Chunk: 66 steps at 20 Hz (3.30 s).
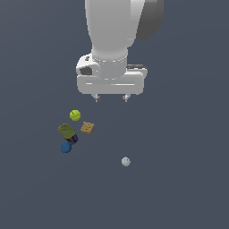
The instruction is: Pick up a designated object from a clutter of objects.
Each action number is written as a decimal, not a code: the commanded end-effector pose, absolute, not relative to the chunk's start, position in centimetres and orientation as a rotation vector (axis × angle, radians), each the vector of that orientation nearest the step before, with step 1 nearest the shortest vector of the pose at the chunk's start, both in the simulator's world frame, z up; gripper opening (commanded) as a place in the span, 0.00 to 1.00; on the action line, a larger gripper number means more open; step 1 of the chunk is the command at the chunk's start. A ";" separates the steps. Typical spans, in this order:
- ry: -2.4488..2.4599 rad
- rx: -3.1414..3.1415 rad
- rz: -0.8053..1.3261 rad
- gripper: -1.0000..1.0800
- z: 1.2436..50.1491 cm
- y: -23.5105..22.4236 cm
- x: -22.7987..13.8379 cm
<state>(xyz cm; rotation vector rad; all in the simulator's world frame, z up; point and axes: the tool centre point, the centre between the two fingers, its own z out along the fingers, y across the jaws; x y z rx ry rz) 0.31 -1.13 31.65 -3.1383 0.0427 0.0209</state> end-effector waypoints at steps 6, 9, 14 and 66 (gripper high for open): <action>0.026 -3.130 -0.011 0.96 32.3 0.2 0.8; 0.014 -3.121 -0.040 0.96 33.0 1.5 1.1; 0.015 -3.119 -0.044 0.96 33.1 1.7 1.1; -1.066 -2.947 -0.020 0.96 15.1 -20.0 1.4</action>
